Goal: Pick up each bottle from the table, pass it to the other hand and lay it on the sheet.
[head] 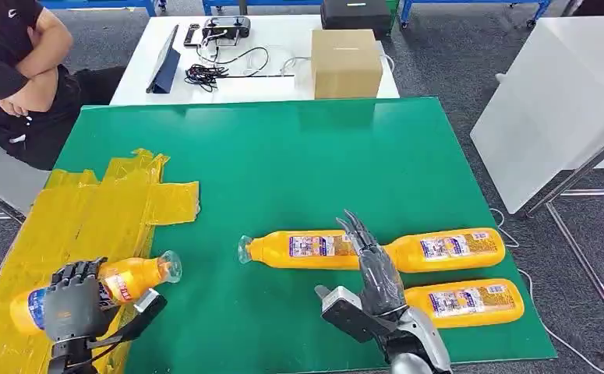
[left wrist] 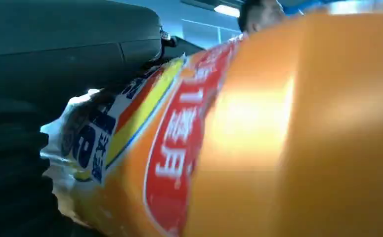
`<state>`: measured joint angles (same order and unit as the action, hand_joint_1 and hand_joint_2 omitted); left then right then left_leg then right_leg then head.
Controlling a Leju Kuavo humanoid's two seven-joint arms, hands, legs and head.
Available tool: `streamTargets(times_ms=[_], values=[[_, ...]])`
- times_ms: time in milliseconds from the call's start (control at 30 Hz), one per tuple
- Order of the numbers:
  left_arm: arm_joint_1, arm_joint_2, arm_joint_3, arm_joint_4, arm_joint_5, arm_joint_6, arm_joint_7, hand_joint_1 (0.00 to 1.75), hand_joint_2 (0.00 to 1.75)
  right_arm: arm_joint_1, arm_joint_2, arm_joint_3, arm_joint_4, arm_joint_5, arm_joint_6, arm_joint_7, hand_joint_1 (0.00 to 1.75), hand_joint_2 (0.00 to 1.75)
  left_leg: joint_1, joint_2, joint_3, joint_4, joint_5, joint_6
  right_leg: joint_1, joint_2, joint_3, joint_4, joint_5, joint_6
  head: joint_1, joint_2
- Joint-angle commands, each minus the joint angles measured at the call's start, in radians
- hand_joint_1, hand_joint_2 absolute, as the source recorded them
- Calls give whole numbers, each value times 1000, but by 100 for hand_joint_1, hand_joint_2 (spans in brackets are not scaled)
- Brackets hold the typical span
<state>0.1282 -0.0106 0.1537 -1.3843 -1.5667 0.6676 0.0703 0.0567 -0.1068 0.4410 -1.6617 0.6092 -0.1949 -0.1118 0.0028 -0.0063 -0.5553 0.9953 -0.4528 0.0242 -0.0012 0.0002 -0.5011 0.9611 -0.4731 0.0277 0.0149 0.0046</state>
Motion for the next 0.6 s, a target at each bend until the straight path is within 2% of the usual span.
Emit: streamTargets(times_ms=[33, 233, 400, 600], values=[[-49, 62, -99, 119, -4, 9, 38, 0, 0, -33, -11, 4, 38, 4, 19, 19, 0, 175, 1, 0, 2, -1, 0, -1, 1, -1, 3, -2, 0, 0, 0, 0], [-63, 54, -106, 125, 126, 0, -44, 0, 0, -83, -18, 16, 91, 53, 33, 73, 0, 175, 0, 0, 0, -1, 0, 0, 0, 0, 1, -1, 0, 0, 0, 0], [-81, 35, -127, 94, 323, -26, -153, 0, 0, -177, -30, 33, 180, 113, 69, 137, 0, 175, 1, 1, 1, -1, 1, -1, 1, 1, 2, -2, 2, 0, 0, 0], [-82, 33, -125, 89, 323, -26, -153, 0, 0, -187, -28, 32, 193, 112, 68, 134, 0, 175, 0, 0, 2, -1, 1, -1, 0, 0, 2, -1, 0, 0, 0, 0]])
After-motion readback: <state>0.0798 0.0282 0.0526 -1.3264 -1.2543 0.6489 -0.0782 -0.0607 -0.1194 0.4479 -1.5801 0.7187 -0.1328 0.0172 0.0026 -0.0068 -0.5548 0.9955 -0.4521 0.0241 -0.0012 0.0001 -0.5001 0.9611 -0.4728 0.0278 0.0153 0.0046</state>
